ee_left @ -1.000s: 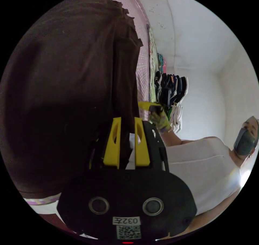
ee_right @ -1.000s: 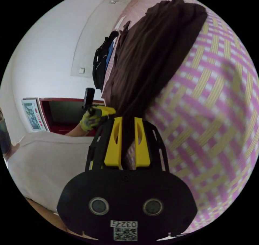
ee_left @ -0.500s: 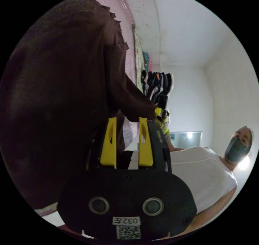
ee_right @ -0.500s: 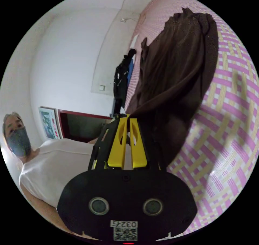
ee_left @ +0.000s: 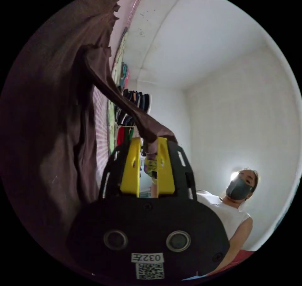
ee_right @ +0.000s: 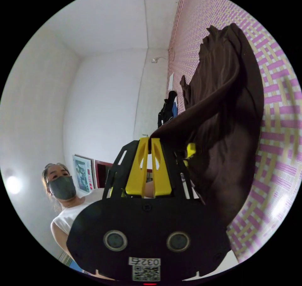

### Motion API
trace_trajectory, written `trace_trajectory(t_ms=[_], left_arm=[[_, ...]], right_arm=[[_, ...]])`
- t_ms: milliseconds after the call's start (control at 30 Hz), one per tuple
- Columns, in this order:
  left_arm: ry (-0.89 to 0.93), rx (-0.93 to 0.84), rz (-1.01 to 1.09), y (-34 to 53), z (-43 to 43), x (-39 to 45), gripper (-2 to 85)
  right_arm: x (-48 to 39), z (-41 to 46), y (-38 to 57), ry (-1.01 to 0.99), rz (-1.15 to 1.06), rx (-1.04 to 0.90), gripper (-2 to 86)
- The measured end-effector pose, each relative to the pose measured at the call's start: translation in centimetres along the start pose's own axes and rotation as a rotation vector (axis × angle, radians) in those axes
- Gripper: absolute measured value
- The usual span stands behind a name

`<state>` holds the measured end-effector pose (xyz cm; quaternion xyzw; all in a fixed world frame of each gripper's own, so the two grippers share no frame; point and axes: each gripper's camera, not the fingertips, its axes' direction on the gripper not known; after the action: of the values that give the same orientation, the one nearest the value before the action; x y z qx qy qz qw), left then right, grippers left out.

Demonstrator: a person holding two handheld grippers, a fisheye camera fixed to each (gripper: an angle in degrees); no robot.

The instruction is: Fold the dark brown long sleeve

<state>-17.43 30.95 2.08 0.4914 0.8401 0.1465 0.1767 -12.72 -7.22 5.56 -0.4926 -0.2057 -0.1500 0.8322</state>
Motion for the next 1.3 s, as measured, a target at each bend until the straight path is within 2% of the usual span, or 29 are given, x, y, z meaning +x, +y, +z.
trace_trajectory(t_ms=[100, 200, 300, 433, 600, 767, 867, 967, 1033, 1067, 1100, 1133, 1200, 1300], left_arm=[[0.045, -0.022, -0.023, 0.6, -0.5, 0.9, 0.2], [-0.154, -0.100, -0.113, 1.0, -1.3, -0.3, -0.5], [-0.388, -0.186, -0.302, 0.4, -2.0, -4.0, -0.3], [-0.542, -0.230, -0.323, -0.6, -2.6, -4.7, 3.1], [-0.517, -0.307, -0.286, -1.2, -1.3, -5.5, 5.7], [-0.507, -0.353, -0.243, -2.1, 0.3, -5.7, 0.4], [-0.442, -0.337, -0.213, -3.4, 1.1, -5.0, -1.3], [-0.379, -0.313, -0.167, -4.8, 2.1, -3.0, -1.6], [-0.300, -0.319, -0.095, -5.3, 3.4, -0.6, -1.7], [-0.314, -0.331, -0.086, -5.3, 3.7, -0.3, -1.7], [-0.409, -0.364, -0.092, -5.2, 4.1, -0.3, -1.7], [-0.540, -0.420, -0.128, -5.1, 4.6, -1.6, -1.7], [-0.654, -0.489, -0.212, -4.9, 4.9, -4.6, -1.7], [-0.700, -0.484, -0.260, -4.6, 4.6, -6.7, -1.6]], right_arm=[[-0.7, -1.1, 1.9, 0.031, 0.009, 0.022, -0.5], [1.5, -2.7, 5.0, 0.230, 0.126, 0.015, 1.1], [6.8, -3.7, 7.5, 0.410, 0.286, -0.034, 6.6], [8.8, -3.9, 9.9, 0.412, 0.286, 0.012, 7.6], [7.6, -1.2, 10.2, 0.496, 0.178, -0.039, 7.6], [7.4, 1.7, 10.2, 0.549, 0.154, -0.121, 6.8], [6.9, 2.4, 10.3, 0.528, 0.124, -0.136, 1.5], [4.6, 2.0, 10.4, 0.481, 0.088, -0.095, -0.5], [0.4, 1.1, 11.3, 0.477, -0.023, -0.017, -0.8], [-0.6, 0.9, 11.7, 0.487, -0.054, 0.000, -0.9], [-1.9, 0.6, 12.3, 0.526, -0.084, 0.022, -0.9], [-1.8, 0.5, 12.9, 0.562, -0.073, 0.024, -1.0], [1.2, 1.1, 13.3, 0.574, 0.019, -0.032, -1.0], [5.9, 2.3, 14.2, 0.596, 0.137, -0.100, -0.9]])
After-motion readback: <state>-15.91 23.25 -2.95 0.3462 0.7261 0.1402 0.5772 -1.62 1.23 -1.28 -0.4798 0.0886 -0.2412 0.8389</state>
